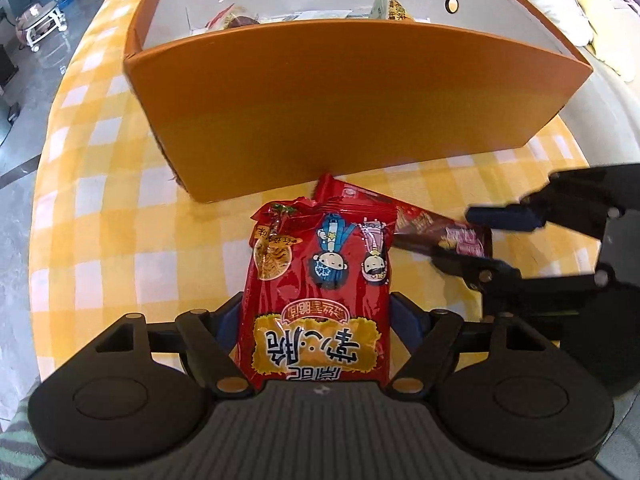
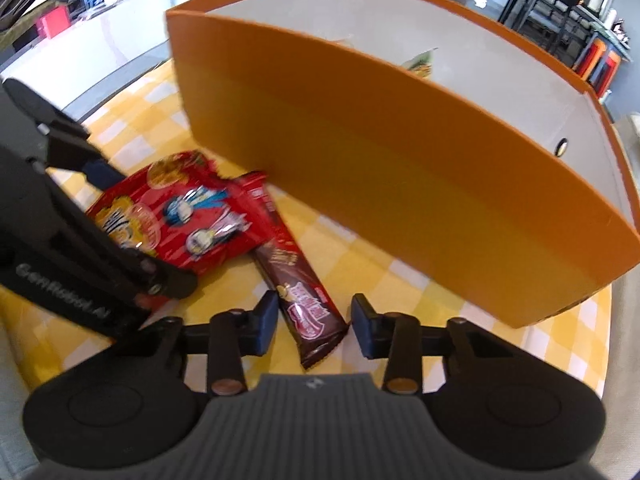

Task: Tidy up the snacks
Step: 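Grasp the red chip bag with the left tool while the right tool grasps the red chocolate bar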

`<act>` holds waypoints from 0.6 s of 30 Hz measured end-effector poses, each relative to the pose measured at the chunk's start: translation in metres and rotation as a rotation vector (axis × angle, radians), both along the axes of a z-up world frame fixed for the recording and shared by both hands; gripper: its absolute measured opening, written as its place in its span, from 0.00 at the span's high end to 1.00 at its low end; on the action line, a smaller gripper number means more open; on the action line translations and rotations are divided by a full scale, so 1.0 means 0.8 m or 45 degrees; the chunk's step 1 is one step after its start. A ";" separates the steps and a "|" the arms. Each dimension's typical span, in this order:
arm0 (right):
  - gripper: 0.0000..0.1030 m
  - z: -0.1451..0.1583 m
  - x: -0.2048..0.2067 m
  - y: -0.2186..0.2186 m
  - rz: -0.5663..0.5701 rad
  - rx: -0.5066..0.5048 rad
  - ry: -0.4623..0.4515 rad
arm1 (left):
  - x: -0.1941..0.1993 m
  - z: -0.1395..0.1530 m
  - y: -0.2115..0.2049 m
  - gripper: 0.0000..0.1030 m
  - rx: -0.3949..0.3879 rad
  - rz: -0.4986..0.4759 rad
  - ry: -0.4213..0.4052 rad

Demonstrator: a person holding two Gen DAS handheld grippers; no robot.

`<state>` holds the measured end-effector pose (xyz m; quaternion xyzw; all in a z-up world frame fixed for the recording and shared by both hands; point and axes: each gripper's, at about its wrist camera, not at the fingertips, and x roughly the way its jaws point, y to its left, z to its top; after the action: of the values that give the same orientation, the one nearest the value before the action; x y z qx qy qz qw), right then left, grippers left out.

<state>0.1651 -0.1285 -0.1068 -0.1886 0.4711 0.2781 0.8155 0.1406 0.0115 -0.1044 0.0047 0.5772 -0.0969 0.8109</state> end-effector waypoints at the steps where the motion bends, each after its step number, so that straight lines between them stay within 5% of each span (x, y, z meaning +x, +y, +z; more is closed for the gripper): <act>1: 0.70 0.002 -0.003 0.003 0.007 -0.030 0.009 | -0.001 0.001 0.001 0.19 0.005 0.010 -0.002; 9: 0.74 0.016 -0.028 -0.005 -0.043 -0.064 0.248 | -0.011 0.001 0.002 0.21 0.036 0.020 -0.006; 10: 0.72 0.019 -0.034 -0.005 -0.046 -0.051 0.226 | -0.012 0.001 0.002 0.21 0.037 0.023 -0.005; 13: 0.46 0.025 -0.045 0.001 -0.030 -0.047 0.094 | -0.007 0.001 0.002 0.21 0.037 0.031 0.002; 18: 0.43 0.017 -0.037 0.009 -0.087 -0.027 0.009 | 0.001 -0.008 -0.003 0.21 0.029 0.060 0.010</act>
<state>0.1352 -0.1211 -0.0935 -0.1798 0.4832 0.2457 0.8209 0.1413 0.0091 -0.1109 -0.0001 0.5814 -0.0710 0.8105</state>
